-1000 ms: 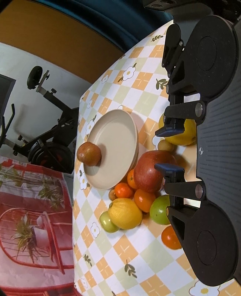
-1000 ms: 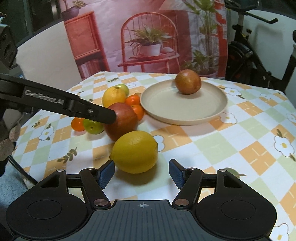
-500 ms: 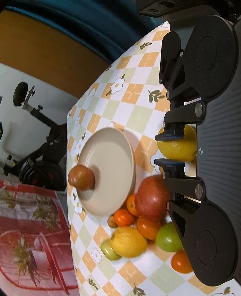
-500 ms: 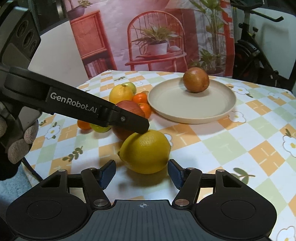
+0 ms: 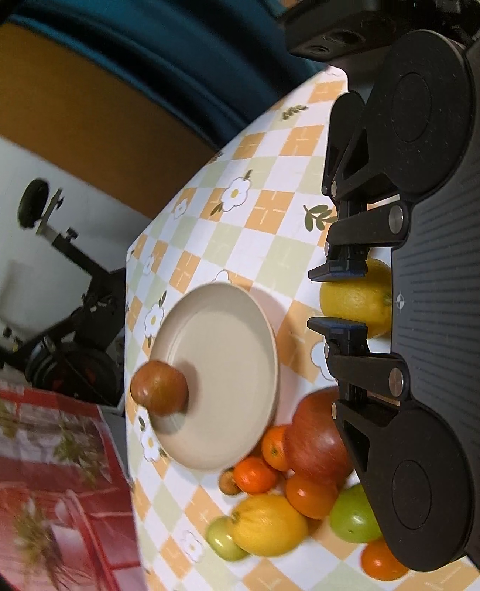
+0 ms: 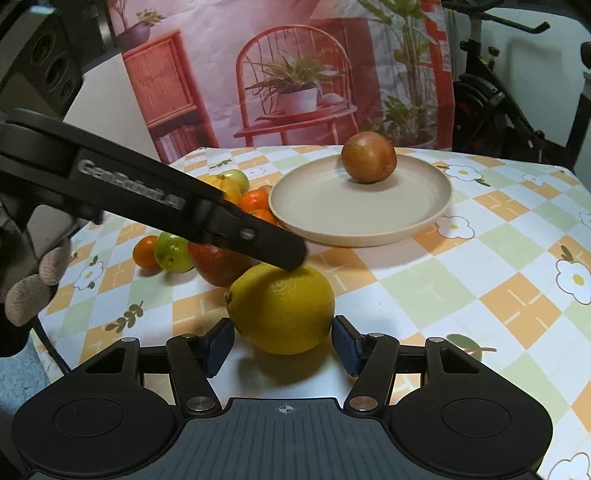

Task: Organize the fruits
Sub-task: 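Close the left tool fingers around the yellow lemon, then lift the lemon with the left tool and carry it over the plate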

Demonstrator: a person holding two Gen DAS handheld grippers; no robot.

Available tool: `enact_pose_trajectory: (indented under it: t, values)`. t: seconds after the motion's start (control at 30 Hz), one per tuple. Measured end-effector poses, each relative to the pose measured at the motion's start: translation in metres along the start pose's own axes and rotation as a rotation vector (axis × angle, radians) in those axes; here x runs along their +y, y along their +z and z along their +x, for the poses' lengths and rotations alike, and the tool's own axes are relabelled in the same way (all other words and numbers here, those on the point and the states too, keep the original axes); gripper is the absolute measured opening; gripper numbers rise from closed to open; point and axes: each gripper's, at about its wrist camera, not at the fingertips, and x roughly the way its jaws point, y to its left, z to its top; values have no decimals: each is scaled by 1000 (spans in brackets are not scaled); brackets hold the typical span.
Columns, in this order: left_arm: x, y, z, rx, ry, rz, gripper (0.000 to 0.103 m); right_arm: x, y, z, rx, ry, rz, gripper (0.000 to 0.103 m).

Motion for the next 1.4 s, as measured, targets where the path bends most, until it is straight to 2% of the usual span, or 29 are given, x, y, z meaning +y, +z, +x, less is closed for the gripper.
enact_pose_trajectory:
  t: [0.1, 0.23, 0.6, 1.1, 1.4]
  values:
    - [8, -5, -11, -14, -19, -56, 22, 0, 1, 1, -6, 4, 12, 55]
    - [13, -10, -17, -15, -24, -82, 22, -2, 3, 3, -13, 10, 26, 55]
    - [17, -11, -7, -31, -32, -84, 26, -8, 2, 7, -28, 28, 48, 55]
    - [18, -2, 2, -48, -41, -97, 27, -20, 0, 8, -81, 52, 93, 52]
    - [7, 18, -14, -120, -62, -85, 26, -21, 23, -11, -147, 35, 90, 52]
